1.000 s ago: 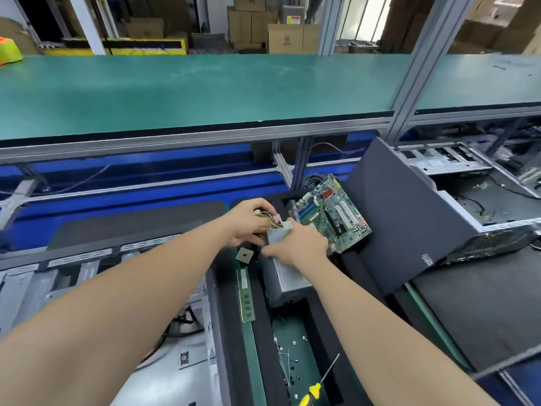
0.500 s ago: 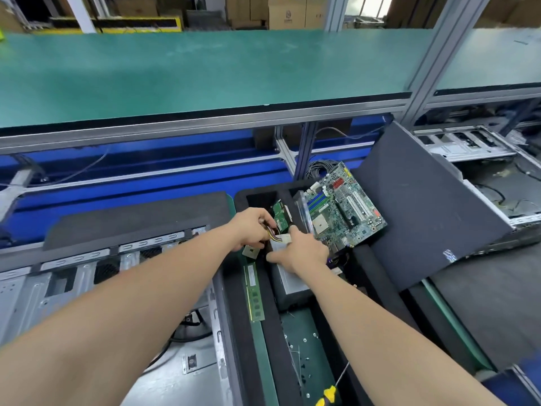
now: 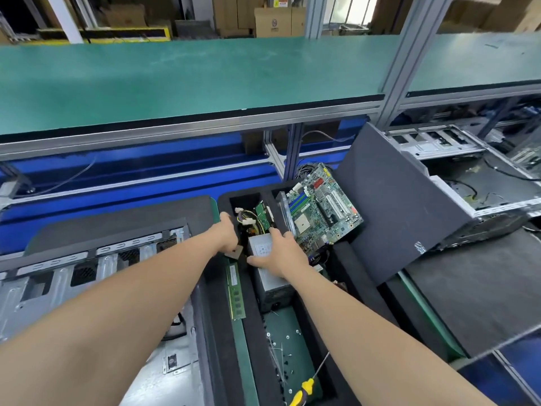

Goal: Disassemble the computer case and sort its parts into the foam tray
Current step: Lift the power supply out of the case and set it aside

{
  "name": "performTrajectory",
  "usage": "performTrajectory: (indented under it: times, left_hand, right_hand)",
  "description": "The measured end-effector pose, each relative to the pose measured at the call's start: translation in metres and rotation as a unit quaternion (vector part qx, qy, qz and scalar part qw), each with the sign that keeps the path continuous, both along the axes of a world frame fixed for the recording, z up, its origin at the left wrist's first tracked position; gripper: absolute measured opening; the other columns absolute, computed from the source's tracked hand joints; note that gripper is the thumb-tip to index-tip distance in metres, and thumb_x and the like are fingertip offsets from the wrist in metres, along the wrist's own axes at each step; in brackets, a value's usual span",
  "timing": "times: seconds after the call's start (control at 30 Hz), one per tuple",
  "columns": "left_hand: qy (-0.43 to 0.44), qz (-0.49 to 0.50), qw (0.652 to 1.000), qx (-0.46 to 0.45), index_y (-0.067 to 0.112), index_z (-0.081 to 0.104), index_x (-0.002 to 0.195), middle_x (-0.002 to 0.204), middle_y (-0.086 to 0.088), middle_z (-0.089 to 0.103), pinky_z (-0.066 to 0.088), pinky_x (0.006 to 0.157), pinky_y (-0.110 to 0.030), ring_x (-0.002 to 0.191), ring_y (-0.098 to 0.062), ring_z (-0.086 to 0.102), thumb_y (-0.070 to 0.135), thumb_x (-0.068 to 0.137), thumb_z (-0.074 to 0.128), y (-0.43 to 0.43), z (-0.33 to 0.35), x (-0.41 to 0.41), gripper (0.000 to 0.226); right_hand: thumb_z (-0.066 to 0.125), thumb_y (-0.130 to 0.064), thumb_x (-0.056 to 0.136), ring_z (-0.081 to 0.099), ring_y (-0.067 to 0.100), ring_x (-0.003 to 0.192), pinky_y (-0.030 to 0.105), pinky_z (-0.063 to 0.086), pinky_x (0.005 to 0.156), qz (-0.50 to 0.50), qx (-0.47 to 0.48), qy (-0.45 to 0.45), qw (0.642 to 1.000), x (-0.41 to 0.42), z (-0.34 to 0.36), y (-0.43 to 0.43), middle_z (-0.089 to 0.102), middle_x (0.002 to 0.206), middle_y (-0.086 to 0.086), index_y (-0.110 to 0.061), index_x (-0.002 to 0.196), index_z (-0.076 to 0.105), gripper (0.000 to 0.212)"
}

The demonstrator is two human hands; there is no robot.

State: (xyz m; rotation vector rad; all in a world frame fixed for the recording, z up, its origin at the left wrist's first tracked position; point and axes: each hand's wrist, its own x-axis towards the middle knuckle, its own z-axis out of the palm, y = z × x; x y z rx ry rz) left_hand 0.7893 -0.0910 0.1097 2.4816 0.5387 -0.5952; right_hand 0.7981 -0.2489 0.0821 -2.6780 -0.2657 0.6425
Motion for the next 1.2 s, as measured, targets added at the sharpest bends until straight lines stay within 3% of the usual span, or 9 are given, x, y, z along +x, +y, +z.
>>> performTrajectory:
  times: [0.03,0.1,0.33,0.67,0.77,0.83,0.93,1.07,1.2]
  left_hand:
    - [0.019,-0.099,0.992,0.081,0.007,0.033,0.153,0.149,-0.011,0.047,0.036,0.110,-0.047,0.131,-0.032,0.049,0.010,0.108,0.035,-0.002,-0.007,-0.003,0.045]
    - [-0.012,-0.032,0.997,0.062,0.005,0.034,0.151,0.151,-0.013,0.047,0.038,0.112,-0.046,0.134,-0.034,0.049,0.012,0.106,0.042,-0.001,-0.009,0.004,0.047]
    - [-0.010,-0.036,0.993,0.110,0.012,0.070,0.116,0.122,-0.013,0.062,0.058,0.088,-0.035,0.102,-0.027,0.067,0.032,0.083,0.083,-0.003,-0.018,0.014,0.041]
    - [0.038,0.030,0.992,0.119,0.005,0.066,0.114,0.116,-0.014,0.064,0.056,0.081,-0.032,0.100,-0.029,0.066,0.043,0.080,0.084,0.003,-0.025,0.015,0.054]
    - [0.039,0.043,0.990,0.131,0.002,0.065,0.114,0.115,-0.017,0.064,0.052,0.072,-0.032,0.094,-0.030,0.066,0.037,0.089,0.076,0.001,-0.022,0.013,0.045]
    - [0.046,0.077,0.989,0.117,-0.001,0.061,0.115,0.107,-0.020,0.066,0.055,0.066,-0.031,0.083,-0.031,0.069,0.019,0.098,0.061,-0.001,-0.019,0.010,0.026]
    - [0.120,0.162,0.979,0.024,-0.007,0.055,0.119,0.090,-0.023,0.064,0.062,0.083,-0.041,0.088,-0.035,0.073,0.007,0.102,0.043,-0.007,-0.016,-0.003,0.025]
    - [0.161,0.262,0.947,-0.095,-0.006,0.035,0.146,0.130,-0.022,0.056,0.057,0.094,-0.050,0.115,-0.036,0.064,0.012,0.107,0.037,-0.022,-0.017,-0.023,0.043]
    - [0.152,0.299,0.933,-0.134,0.000,0.030,0.152,0.140,-0.019,0.050,0.054,0.100,-0.047,0.124,-0.033,0.059,0.007,0.108,0.030,-0.025,-0.020,-0.030,0.045]
  right_hand:
    - [0.073,-0.071,0.084,0.052,0.038,0.134,0.051,0.052,0.101,0.003,0.010,0.006,1.000,-0.002,0.000,-0.003,0.033,0.157,0.010,-0.028,0.164,0.018,0.106]
    - [0.072,-0.070,0.085,0.050,0.039,0.137,0.051,0.050,0.105,0.009,0.030,0.020,0.999,-0.004,-0.001,-0.009,0.029,0.161,0.012,-0.032,0.166,0.013,0.107]
    - [0.068,-0.070,0.088,0.049,0.041,0.134,0.051,0.049,0.106,0.018,0.051,0.030,0.998,-0.006,-0.006,-0.019,0.032,0.156,0.015,-0.038,0.167,0.008,0.104]
    - [0.063,-0.076,0.088,0.040,0.040,0.140,0.052,0.047,0.108,0.020,0.056,0.018,0.998,-0.007,-0.014,-0.022,0.034,0.156,0.015,-0.043,0.166,0.005,0.103]
    - [0.062,-0.075,0.089,0.039,0.040,0.140,0.051,0.046,0.108,0.020,0.056,0.015,0.998,-0.007,-0.015,-0.023,0.034,0.155,0.015,-0.042,0.166,0.004,0.103]
    - [0.061,-0.075,0.090,0.039,0.039,0.140,0.051,0.047,0.107,0.021,0.060,0.015,0.998,-0.008,-0.016,-0.023,0.034,0.154,0.014,-0.042,0.167,0.003,0.102]
    - [0.061,-0.074,0.090,0.039,0.039,0.141,0.050,0.047,0.107,0.020,0.062,0.010,0.998,-0.009,-0.016,-0.022,0.034,0.156,0.015,-0.041,0.167,0.003,0.101]
    - [0.062,-0.073,0.090,0.039,0.039,0.142,0.050,0.048,0.105,0.010,0.057,0.006,0.998,-0.010,-0.015,-0.018,0.033,0.157,0.015,-0.042,0.166,0.004,0.101]
    - [0.060,-0.075,0.089,0.041,0.041,0.139,0.050,0.049,0.103,0.012,0.054,0.009,0.998,-0.011,-0.016,-0.019,0.033,0.156,0.016,-0.042,0.166,0.003,0.101]
